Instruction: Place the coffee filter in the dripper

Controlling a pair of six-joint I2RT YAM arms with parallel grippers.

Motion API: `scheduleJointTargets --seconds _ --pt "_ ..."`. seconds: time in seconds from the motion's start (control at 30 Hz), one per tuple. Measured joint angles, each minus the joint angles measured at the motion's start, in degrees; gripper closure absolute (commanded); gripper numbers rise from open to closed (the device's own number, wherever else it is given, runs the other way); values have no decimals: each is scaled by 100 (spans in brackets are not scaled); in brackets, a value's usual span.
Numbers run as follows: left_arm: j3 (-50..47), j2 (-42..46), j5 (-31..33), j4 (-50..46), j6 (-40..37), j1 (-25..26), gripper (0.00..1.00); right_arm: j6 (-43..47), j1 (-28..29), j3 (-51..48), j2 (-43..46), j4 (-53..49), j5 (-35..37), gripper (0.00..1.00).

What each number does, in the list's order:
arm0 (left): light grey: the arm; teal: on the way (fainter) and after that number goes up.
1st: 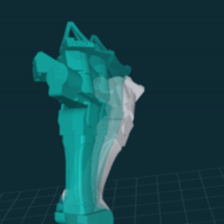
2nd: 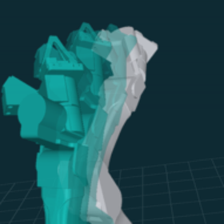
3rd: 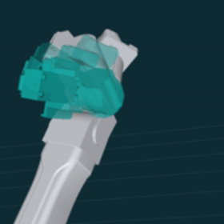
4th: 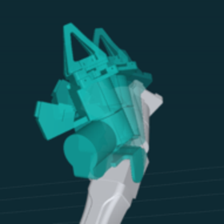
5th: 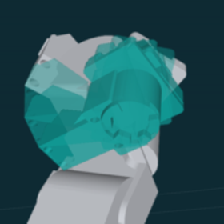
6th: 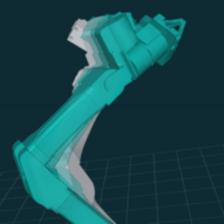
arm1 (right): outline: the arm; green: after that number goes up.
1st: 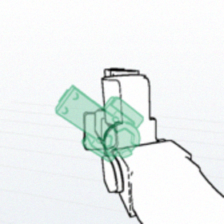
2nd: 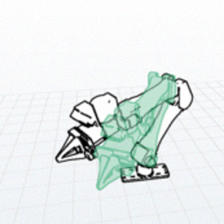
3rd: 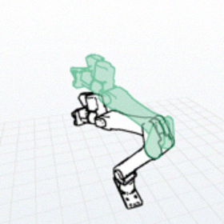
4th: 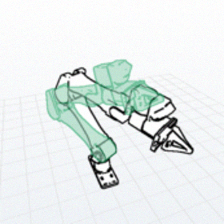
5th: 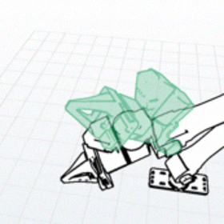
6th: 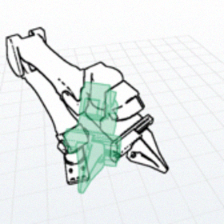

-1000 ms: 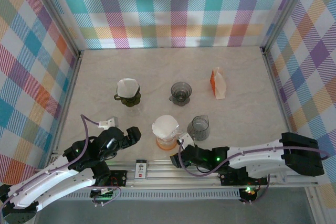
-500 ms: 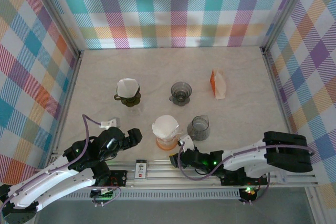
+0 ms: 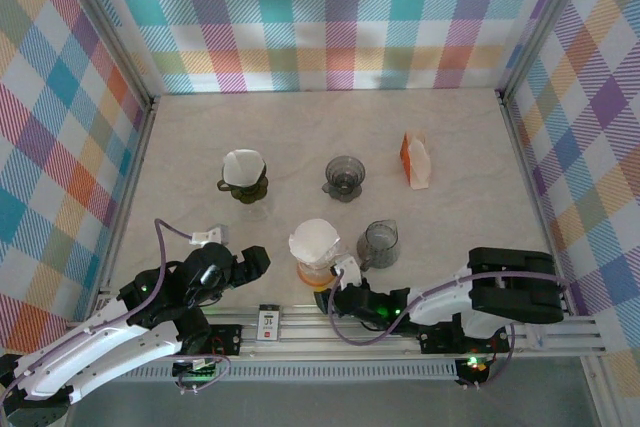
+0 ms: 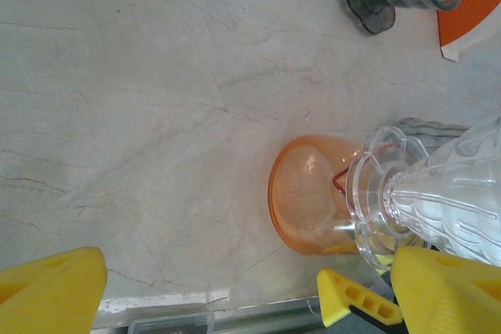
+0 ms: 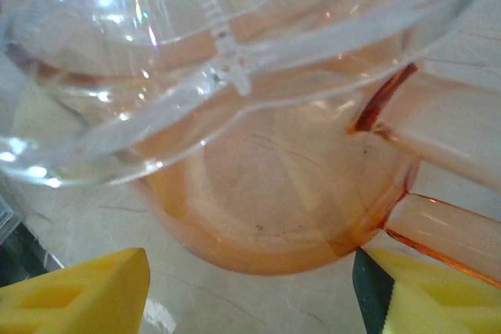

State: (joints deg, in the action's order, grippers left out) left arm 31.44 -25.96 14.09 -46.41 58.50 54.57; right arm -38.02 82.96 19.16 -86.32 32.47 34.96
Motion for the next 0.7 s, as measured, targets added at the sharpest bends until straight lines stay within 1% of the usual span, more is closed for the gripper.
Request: scheduleJointTargets --seconds 0.13,0.37,0.7 --pt "0 44 -15 -2 22 0 7 122 -129 83 -160 188 -2 30" --pt "-59 118 -52 -2 90 0 8 297 -560 348 -417 391 -109 31" --pt "-216 188 -120 -4 232 0 9 422 -1375 1034 -1156 658 -501 32"
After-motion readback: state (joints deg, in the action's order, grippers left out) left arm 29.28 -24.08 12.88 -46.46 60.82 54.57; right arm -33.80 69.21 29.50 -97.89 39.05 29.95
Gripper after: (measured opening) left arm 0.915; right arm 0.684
